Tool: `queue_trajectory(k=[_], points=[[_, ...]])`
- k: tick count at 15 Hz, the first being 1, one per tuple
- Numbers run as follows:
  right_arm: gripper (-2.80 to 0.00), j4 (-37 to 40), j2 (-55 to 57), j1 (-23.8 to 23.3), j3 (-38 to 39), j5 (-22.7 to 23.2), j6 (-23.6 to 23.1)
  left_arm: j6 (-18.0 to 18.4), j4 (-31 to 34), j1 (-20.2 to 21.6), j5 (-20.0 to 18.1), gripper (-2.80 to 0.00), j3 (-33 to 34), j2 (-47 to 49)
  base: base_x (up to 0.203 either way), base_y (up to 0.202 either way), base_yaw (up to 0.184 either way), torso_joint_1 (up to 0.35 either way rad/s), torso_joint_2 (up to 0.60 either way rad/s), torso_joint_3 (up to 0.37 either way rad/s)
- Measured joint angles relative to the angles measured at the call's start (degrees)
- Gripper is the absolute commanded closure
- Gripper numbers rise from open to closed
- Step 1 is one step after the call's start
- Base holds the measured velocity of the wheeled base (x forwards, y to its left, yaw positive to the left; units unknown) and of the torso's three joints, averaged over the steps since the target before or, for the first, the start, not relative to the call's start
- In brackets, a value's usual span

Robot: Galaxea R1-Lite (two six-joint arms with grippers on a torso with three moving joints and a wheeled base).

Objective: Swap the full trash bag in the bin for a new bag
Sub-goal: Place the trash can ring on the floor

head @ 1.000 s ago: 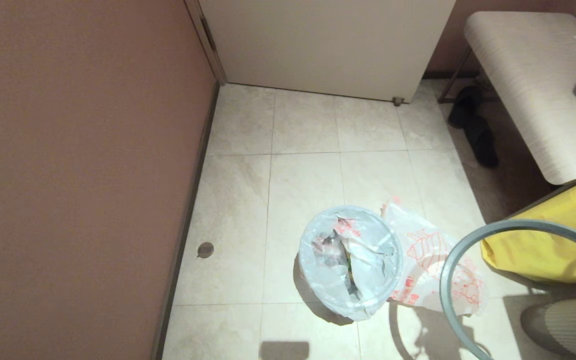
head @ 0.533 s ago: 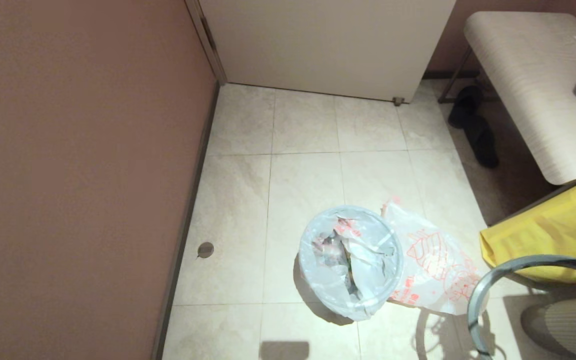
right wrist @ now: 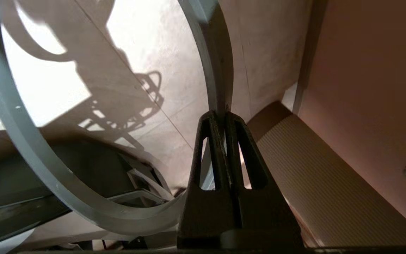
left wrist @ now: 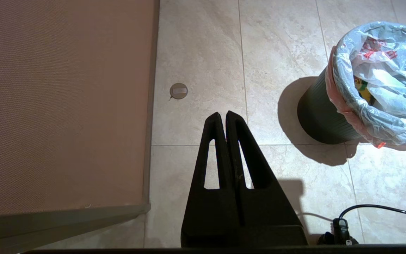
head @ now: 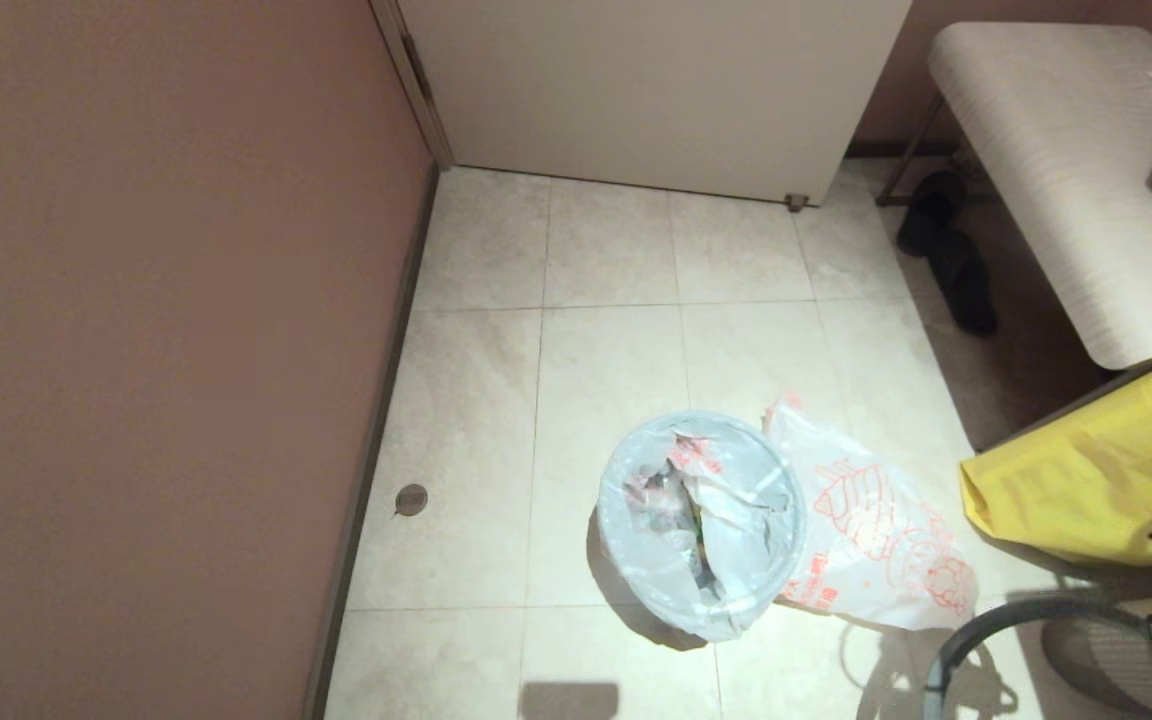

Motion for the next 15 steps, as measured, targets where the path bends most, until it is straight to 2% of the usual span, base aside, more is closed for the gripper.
queue_trajectory(k=[7,11,15], points=[[0.0,-11.46,21.55,-0.04,-1.3,0.3,-0.29,-0.02,0.02,-0.02,0.04,0.0,0.0,0.0,0.0,0.0,0.0,0.0,0.0,0.0],[0.0,-26.06,29.04,1.95,-4.83,6.36,-0.74,-0.01,0.02,0.0,0.01,0.0,0.0,0.0,0.0,0.0,0.0,0.0,0.0,0.0],[0.0,-23.87,33.7,5.37,-15.23,6.75,-0.52,-0.02,0.02,0.0,0.06,0.0,0.0,0.0,0.0,0.0,0.0,0.0,0.0,0.0]])
